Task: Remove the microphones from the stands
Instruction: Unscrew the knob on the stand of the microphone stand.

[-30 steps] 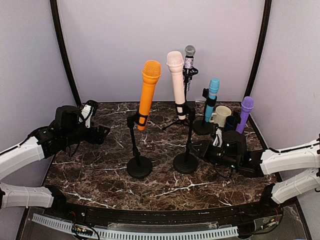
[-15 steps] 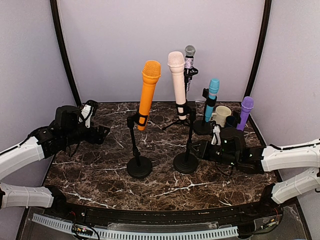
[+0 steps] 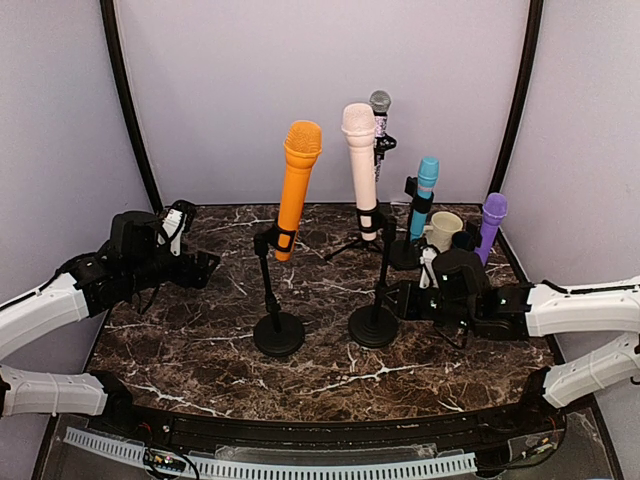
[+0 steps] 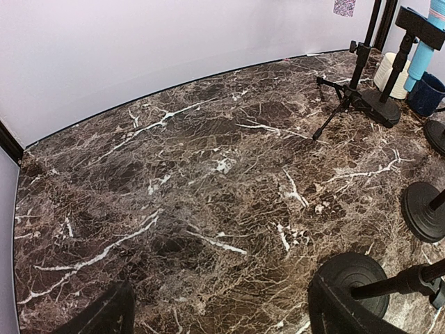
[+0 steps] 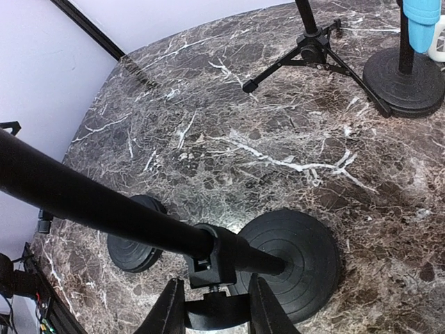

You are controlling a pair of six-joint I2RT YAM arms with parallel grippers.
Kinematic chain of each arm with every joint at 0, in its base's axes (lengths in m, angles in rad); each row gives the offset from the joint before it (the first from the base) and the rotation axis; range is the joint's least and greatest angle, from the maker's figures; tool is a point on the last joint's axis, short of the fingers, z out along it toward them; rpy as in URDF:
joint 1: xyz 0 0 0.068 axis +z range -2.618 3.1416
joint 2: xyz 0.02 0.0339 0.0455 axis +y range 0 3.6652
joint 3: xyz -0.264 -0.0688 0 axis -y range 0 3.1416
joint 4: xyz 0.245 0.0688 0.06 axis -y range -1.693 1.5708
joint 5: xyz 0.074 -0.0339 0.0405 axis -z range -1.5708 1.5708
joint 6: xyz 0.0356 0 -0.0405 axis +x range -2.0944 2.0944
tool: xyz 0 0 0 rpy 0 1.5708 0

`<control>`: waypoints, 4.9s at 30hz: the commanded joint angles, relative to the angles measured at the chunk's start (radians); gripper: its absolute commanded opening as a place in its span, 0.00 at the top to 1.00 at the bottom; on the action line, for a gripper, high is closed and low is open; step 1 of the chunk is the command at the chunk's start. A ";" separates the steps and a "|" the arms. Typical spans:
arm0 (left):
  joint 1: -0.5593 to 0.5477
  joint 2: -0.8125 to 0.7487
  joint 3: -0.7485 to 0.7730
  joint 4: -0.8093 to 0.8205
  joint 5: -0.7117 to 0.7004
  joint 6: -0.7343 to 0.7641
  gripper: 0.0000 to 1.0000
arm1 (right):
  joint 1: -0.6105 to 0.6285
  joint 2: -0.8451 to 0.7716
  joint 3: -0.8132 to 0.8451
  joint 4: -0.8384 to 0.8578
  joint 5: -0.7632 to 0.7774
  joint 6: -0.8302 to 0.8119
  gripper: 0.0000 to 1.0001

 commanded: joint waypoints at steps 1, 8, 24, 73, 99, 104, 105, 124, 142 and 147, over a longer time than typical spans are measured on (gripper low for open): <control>0.008 -0.009 0.003 0.008 -0.009 -0.002 0.11 | 0.002 0.024 0.034 -0.190 0.123 -0.053 0.98; 0.008 -0.011 0.003 0.007 -0.013 -0.002 0.11 | 0.020 0.062 0.078 -0.271 0.176 -0.076 0.98; 0.008 -0.006 0.003 0.007 -0.017 -0.001 0.11 | 0.080 0.158 0.152 -0.335 0.258 -0.129 0.96; 0.008 -0.012 0.006 0.005 -0.008 -0.001 0.12 | -0.195 0.005 -0.056 0.163 -0.456 0.192 0.70; 0.008 -0.012 0.006 0.005 -0.012 0.001 0.11 | -0.191 -0.009 0.004 -0.036 -0.338 0.015 1.00; 0.008 -0.011 0.007 0.005 -0.013 0.000 0.11 | -0.166 -0.011 0.065 -0.184 -0.232 -0.054 1.00; 0.008 -0.011 0.006 0.005 -0.013 0.000 0.11 | -0.159 -0.007 0.083 -0.206 -0.210 -0.065 1.00; 0.008 -0.008 0.005 0.002 -0.021 0.000 0.11 | 0.106 0.212 0.290 -0.466 0.277 -0.015 1.00; 0.008 -0.018 0.005 0.001 -0.023 -0.001 0.11 | 0.102 -0.036 0.175 -0.290 0.056 -0.017 0.23; 0.008 -0.021 0.005 0.001 -0.020 -0.001 0.11 | -0.015 -0.086 0.073 -0.159 -0.120 -0.003 0.23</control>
